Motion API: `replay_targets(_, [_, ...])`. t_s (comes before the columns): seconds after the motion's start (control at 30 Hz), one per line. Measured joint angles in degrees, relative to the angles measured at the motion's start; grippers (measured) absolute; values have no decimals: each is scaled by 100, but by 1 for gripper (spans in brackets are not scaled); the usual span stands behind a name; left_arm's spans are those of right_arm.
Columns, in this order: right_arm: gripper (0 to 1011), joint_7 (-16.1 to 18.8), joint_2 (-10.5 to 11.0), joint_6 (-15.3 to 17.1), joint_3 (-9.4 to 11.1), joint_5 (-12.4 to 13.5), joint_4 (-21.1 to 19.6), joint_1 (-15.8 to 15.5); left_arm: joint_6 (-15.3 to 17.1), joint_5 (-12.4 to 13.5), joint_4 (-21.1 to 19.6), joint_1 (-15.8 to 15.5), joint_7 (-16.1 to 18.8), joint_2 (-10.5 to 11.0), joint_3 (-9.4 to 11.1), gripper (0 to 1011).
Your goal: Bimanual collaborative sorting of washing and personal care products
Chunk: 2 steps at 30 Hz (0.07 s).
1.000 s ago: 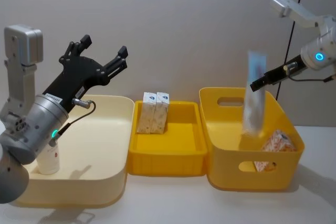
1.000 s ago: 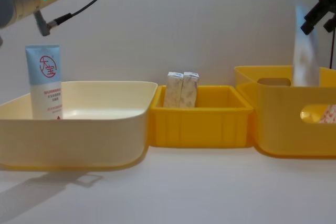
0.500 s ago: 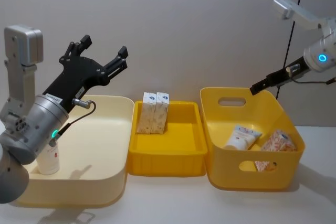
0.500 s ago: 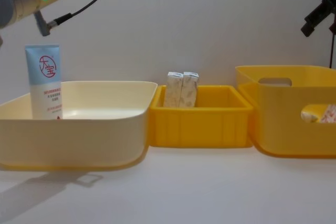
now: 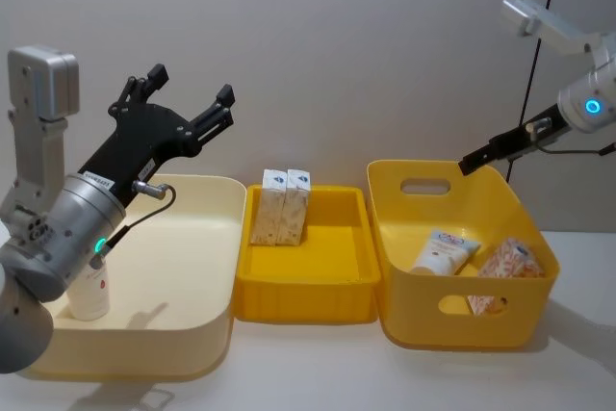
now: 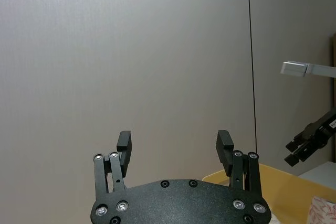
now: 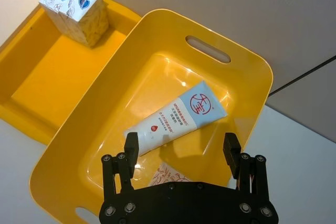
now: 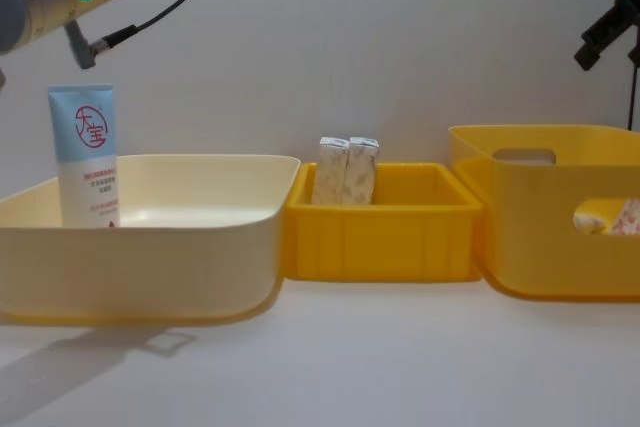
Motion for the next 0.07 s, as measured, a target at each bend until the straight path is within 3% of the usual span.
replay_targets(0.07, [1001, 3, -1, -2, -1, 0, 12, 4, 0, 0, 0, 0, 0, 0, 0, 1003])
